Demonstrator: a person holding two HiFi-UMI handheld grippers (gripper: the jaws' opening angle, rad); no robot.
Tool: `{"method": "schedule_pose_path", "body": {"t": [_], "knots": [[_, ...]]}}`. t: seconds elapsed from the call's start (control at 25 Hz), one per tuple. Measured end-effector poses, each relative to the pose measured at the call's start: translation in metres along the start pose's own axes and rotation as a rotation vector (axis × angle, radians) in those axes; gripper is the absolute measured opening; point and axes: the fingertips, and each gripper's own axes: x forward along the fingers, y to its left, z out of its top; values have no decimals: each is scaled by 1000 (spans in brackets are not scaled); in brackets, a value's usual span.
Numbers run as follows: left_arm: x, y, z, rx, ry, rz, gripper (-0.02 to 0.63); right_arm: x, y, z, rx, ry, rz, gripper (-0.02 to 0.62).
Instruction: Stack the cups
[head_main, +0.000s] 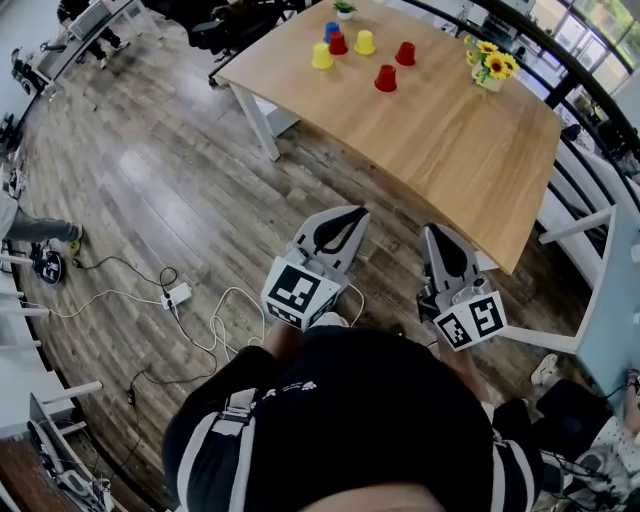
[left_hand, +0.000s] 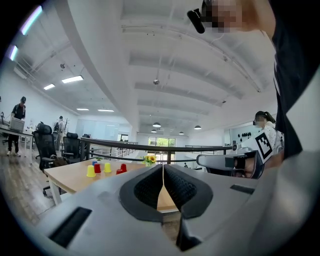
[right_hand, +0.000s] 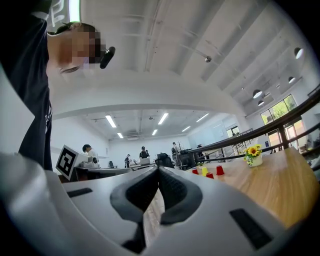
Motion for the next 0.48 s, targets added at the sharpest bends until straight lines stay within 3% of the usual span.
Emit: {"method": "schedule_pose_path", "body": {"t": [0.48], "knots": [[-76, 120, -10, -29, 4, 129, 17, 119, 60, -23, -19, 50, 73, 2]]}}
